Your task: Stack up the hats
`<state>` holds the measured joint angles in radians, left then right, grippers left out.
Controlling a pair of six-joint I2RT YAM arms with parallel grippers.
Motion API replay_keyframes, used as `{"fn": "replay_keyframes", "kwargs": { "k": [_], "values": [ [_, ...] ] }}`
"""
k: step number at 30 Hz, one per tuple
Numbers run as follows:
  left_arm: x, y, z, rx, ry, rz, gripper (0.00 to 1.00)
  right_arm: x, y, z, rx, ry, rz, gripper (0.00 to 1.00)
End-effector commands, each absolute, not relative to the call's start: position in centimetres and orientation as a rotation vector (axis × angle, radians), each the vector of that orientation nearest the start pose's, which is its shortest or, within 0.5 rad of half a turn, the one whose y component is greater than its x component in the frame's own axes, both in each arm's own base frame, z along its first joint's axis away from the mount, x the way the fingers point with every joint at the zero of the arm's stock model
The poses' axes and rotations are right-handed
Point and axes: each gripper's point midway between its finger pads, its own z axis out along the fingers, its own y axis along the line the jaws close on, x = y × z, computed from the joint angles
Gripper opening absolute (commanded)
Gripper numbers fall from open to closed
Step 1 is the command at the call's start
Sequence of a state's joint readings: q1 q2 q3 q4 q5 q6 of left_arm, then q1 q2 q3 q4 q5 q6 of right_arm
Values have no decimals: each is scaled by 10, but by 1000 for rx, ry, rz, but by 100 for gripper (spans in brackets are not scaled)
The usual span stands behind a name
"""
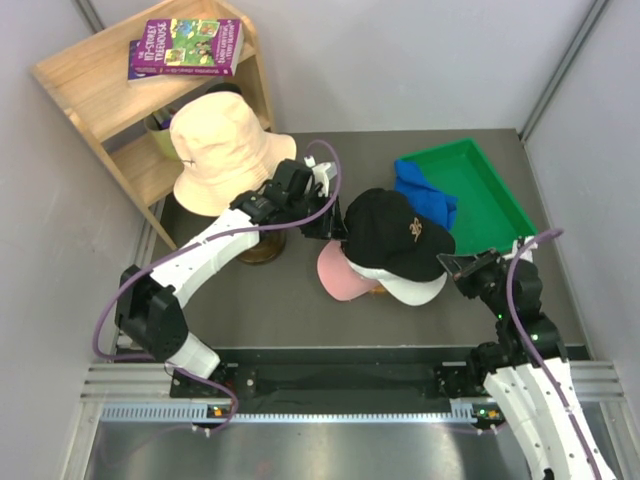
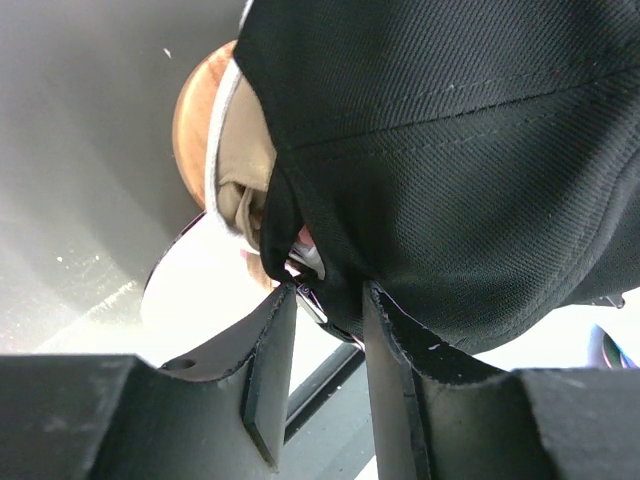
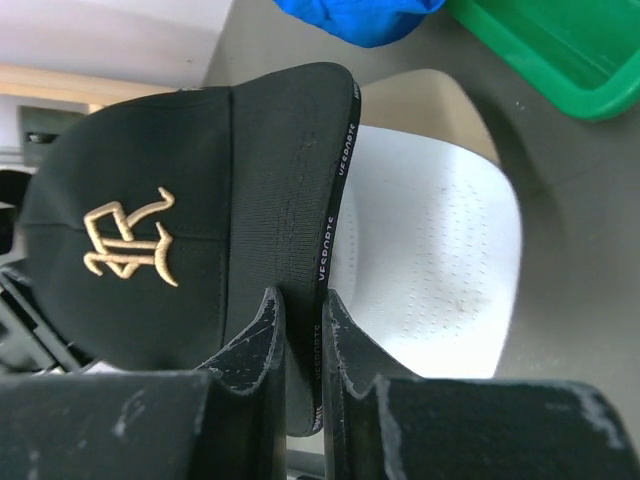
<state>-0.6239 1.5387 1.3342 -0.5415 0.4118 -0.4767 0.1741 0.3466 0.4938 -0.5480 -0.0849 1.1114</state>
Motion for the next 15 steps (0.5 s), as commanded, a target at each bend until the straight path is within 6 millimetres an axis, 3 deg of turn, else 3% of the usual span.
{"fn": "replay_keyframes", "kwargs": {
  "k": [1,9,15],
  "values": [
    [279,-313,200,422,2431,-1009,38,166,72,74,934,2353,536,0],
    [283,-311,191,403,2447,-980,38,156,62,53,955,2426,379,0],
    [285,-310,186,407,2468,-947,38,153,70,51,917,2481,286,0]
  ]
}}
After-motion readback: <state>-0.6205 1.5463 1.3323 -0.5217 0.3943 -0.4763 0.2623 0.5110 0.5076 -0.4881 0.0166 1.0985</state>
